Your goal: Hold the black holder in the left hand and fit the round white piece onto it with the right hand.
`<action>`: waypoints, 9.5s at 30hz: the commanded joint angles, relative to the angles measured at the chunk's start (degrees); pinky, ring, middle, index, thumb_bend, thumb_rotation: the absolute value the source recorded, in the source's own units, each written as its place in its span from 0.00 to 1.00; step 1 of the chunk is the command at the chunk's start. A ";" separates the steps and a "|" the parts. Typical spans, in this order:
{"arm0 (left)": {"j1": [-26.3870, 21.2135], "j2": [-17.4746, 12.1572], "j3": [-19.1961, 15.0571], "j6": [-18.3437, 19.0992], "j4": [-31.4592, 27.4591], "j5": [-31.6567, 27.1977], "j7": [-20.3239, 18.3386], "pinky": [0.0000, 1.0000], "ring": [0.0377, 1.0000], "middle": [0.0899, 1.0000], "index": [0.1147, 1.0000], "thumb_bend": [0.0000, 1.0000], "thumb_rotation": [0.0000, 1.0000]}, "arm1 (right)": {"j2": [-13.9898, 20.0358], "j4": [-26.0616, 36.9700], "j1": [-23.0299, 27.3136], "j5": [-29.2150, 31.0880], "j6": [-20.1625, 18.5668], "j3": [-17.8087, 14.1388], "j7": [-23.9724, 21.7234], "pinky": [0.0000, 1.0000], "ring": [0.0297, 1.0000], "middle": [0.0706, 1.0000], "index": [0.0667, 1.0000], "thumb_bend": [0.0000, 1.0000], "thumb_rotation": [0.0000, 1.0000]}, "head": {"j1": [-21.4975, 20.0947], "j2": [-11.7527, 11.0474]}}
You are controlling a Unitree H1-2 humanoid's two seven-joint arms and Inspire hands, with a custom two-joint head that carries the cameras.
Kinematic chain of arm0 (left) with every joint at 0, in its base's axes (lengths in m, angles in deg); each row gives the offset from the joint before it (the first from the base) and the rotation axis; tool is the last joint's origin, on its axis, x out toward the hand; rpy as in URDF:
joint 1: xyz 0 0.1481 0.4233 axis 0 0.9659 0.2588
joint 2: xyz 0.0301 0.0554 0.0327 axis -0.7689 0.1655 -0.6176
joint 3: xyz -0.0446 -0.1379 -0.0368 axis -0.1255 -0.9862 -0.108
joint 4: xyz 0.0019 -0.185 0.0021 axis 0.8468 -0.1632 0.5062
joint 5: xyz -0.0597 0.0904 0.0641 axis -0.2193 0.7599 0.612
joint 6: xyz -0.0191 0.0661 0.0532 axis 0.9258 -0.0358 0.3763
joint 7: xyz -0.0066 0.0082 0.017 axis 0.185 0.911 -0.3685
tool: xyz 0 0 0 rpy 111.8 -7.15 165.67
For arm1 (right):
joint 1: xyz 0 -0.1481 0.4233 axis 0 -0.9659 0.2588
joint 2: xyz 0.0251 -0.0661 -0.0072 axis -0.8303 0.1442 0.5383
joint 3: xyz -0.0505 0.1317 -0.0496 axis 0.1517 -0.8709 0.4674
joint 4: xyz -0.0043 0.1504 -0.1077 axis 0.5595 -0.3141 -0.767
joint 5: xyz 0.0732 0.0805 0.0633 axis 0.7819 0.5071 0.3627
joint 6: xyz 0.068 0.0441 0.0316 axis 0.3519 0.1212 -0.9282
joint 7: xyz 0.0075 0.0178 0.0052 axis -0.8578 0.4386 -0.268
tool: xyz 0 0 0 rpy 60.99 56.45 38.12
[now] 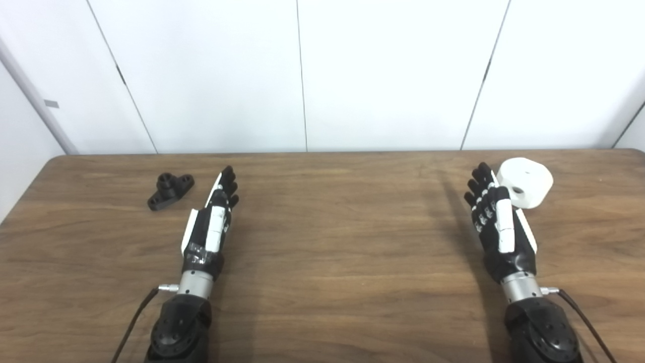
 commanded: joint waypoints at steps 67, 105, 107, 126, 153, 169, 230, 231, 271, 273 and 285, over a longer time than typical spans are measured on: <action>-3.60 -28.30 -1.18 1.68 -5.91 40.12 12.33 0.77 0.85 0.86 0.83 0.83 0.30 | -1.67 -0.92 -3.59 1.69 -1.03 -0.96 -0.55 1.00 1.00 1.00 1.00 0.44 1.00 | 7.95 -3.19; -14.11 -34.89 6.18 4.93 17.54 36.11 5.93 1.00 0.96 0.92 0.83 1.00 0.49 | 0.03 -0.98 -3.60 4.59 -0.81 -2.46 -2.88 1.00 1.00 1.00 1.00 0.40 1.00 | 15.05 -4.73; -14.33 -35.07 6.78 5.26 18.03 36.32 5.41 1.00 0.97 0.91 0.82 1.00 0.48 | -0.10 -0.43 -3.72 4.96 -1.13 -2.57 -2.82 1.00 1.00 1.00 1.00 0.41 1.00 | 14.94 -4.41; -17.25 -35.73 11.72 4.47 23.66 37.67 5.40 1.00 0.96 0.91 0.80 1.00 0.44 | -0.16 2.95 -4.78 5.45 -2.10 -2.65 -2.41 1.00 1.00 1.00 1.00 0.37 1.00 | 16.32 -4.30; -22.40 -33.40 15.65 2.04 31.24 37.16 6.45 1.00 0.95 0.90 0.80 0.99 0.46 | -1.48 6.56 -5.83 4.91 -3.33 -1.71 -1.78 1.00 1.00 1.00 1.00 0.42 1.00 | 14.31 -3.80; -24.22 -32.00 17.68 2.13 32.59 37.09 6.78 0.99 0.95 0.90 0.79 1.00 0.45 | -1.85 7.01 -6.06 4.48 -3.60 -1.42 -1.45 1.00 1.00 1.00 1.00 0.42 1.00 | 13.58 -3.56; -22.71 -29.01 20.35 -5.30 28.78 37.40 12.82 1.00 1.00 0.79 0.41 0.52 0.05 | -2.85 9.27 -6.39 2.94 -3.74 -1.00 -0.25 1.00 1.00 1.00 1.00 0.44 1.00 | 9.01 -2.62; -22.17 -28.64 20.32 -5.17 27.50 37.21 12.32 1.00 1.00 0.79 0.41 0.52 0.05 | -2.85 9.56 -6.42 2.92 -3.83 -0.98 -0.25 1.00 1.00 1.00 1.00 0.45 1.00 | 8.53 -2.51; -8.49 -17.01 25.43 -8.99 3.47 35.56 -0.51 1.00 1.00 0.79 0.41 0.52 0.05 | -4.60 17.25 -6.98 0.28 -5.47 1.03 2.16 0.96 0.98 0.97 0.96 0.55 0.96 | -2.98 -1.10; -8.53 -16.93 25.62 -9.42 3.51 35.78 -0.45 1.00 1.00 0.79 0.41 0.52 0.05 | -4.71 17.10 -6.97 0.09 -5.35 1.10 2.28 0.95 0.97 0.97 0.95 0.55 0.96 | -3.34 -1.04; -8.94 -16.95 26.30 -11.02 4.66 35.57 -1.61 1.00 1.00 0.78 0.41 0.52 0.05 | -4.60 19.11 -7.12 -2.94 -6.06 2.20 3.29 0.94 0.96 0.96 0.95 0.52 0.96 | -7.21 -0.84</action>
